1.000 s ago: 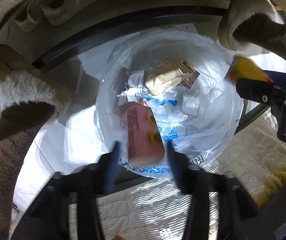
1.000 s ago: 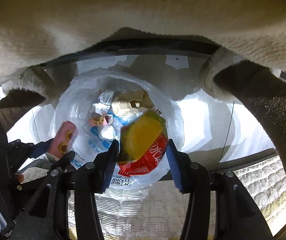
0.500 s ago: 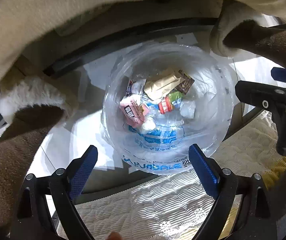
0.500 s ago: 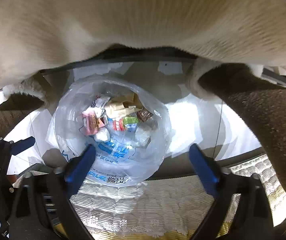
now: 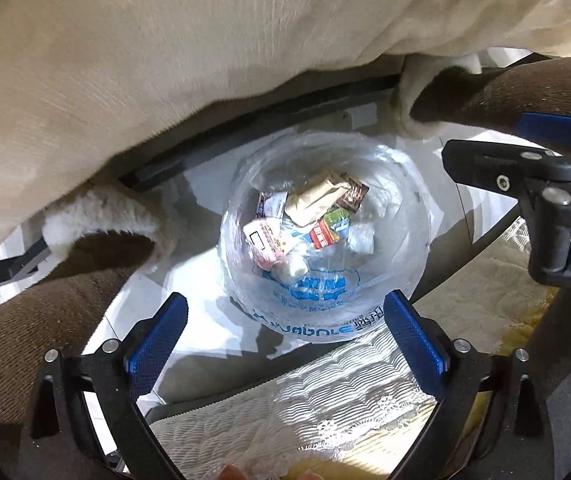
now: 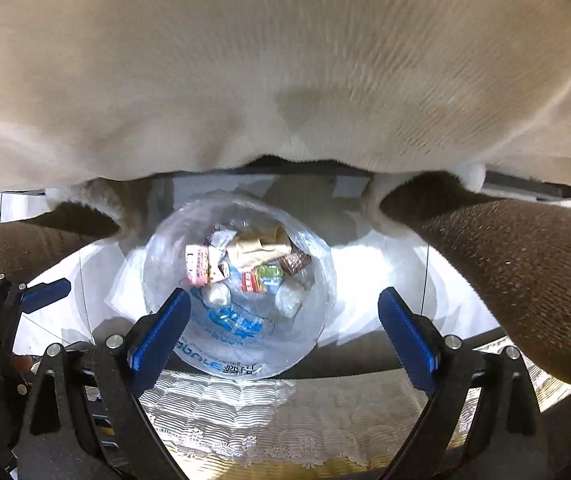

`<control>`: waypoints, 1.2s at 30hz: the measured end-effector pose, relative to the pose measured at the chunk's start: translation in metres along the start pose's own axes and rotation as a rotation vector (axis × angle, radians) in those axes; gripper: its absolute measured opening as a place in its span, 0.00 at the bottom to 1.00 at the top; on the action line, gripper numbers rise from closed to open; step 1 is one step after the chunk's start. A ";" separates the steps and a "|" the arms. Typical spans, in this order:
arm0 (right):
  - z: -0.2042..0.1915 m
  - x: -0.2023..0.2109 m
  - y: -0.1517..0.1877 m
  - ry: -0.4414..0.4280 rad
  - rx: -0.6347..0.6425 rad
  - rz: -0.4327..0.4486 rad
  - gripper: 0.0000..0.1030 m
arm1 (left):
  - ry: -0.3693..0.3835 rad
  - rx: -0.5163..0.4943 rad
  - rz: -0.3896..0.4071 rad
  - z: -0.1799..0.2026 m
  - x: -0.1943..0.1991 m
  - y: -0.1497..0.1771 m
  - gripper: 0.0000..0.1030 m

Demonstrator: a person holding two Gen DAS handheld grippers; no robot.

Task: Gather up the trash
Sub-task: 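Raise both open tools from the bag back over the bed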

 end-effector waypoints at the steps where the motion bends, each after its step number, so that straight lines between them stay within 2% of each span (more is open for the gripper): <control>1: 0.000 0.005 0.001 -0.001 0.001 0.012 0.91 | -0.005 -0.001 0.014 0.000 0.005 0.001 0.94; 13: -0.007 0.064 0.024 -0.013 0.051 0.230 0.91 | -0.071 -0.023 0.188 0.007 0.059 0.024 0.94; 20: -0.007 0.096 0.047 -0.011 0.077 0.362 0.91 | -0.055 -0.068 0.271 0.016 0.084 0.043 0.94; 27: -0.007 0.128 0.073 -0.010 0.106 0.489 0.91 | -0.076 -0.066 0.427 0.020 0.118 0.064 0.94; 36: -0.002 0.157 0.083 -0.023 0.127 0.571 0.91 | -0.012 -0.033 0.654 0.011 0.164 0.084 0.94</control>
Point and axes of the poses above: each gripper's, at about its wrist camera, not at the fingertips, and x roughly against the way its jaws point, z to its right, y to its underside, the point moved 1 cm from there along -x, roughly the way its jaws point, and after that the axes turned 3 degrees about -z, right-handed, at the moved point
